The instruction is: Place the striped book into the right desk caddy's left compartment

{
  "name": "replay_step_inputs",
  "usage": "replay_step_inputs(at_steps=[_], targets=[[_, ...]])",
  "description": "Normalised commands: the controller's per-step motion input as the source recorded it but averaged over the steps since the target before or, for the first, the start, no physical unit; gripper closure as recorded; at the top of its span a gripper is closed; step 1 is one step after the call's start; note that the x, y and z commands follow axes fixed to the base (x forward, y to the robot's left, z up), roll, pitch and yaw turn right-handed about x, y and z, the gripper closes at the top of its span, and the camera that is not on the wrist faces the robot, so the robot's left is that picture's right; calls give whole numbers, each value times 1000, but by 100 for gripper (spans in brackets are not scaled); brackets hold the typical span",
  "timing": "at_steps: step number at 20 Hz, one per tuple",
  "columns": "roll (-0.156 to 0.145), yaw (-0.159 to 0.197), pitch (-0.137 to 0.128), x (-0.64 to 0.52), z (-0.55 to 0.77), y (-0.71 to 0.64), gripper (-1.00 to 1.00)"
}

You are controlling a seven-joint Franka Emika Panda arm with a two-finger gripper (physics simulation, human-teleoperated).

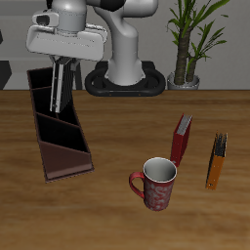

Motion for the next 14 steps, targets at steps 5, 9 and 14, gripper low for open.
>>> replay_step_inputs(at_steps=[5, 9, 14], targets=[[-7, -36, 1, 72, -95, -46, 100], [-5, -27, 19, 105, -128, 7, 100], [5, -24, 23, 110, -155, 27, 100]])
